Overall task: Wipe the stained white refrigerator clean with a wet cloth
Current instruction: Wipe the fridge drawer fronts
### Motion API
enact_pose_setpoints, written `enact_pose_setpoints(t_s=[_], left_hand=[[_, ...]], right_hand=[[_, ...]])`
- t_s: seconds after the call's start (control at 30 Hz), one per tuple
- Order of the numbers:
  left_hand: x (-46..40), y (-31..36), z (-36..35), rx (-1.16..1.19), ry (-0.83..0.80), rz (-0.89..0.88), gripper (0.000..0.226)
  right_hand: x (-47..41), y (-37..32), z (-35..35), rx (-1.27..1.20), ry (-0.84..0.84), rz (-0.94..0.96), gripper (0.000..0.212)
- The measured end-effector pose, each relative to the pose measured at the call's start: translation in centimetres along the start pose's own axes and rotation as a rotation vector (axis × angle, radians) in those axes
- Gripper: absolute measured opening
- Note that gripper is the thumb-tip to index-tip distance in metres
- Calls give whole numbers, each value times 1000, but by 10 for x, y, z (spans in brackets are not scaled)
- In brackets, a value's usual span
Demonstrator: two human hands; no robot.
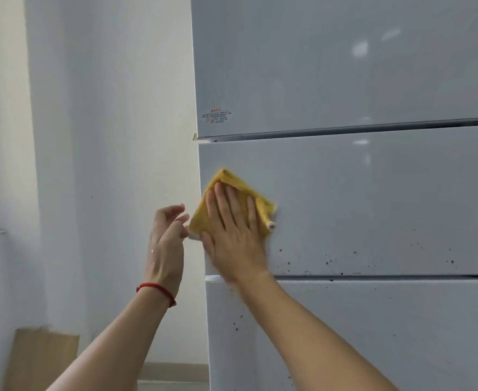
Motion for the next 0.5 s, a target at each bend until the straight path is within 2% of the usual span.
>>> enact_pose_setpoints(t_s=[0.07, 0.13, 0.27, 0.33, 0.4, 0.47, 0.5], left_hand=[[9, -4, 3, -132, 8, -30, 47], [16, -5, 5, -230, 24, -61, 48], [19, -6, 11, -321, 25, -85, 44], [19, -8, 16, -346, 25, -98, 43], [20, -10, 22, -367, 23, -114, 43], [20, -13, 23, -385, 13, -132, 40], [20, -15, 23, -395, 11, -137, 36]], right_hand=[[6, -7, -4, -14, -52, 208, 74], [15, 14, 1, -5, -61, 333, 69], [48, 103, 27, 78, -88, 422, 72], [68, 155, 43, 101, -107, 330, 78], [85, 180, 54, 89, -116, 118, 82], [87, 166, 50, 97, -70, -55, 84], [83, 146, 44, 95, -52, -74, 85]])
Point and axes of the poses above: each hand's wrist, its own x-axis away from the middle knuckle, its own z-axis out of the back of the hand, y = z × x, the point moved 2 cm from there along -x, towards the middle knuckle, and after that the axes turned 2 degrees about y, right-handed, at the moved point
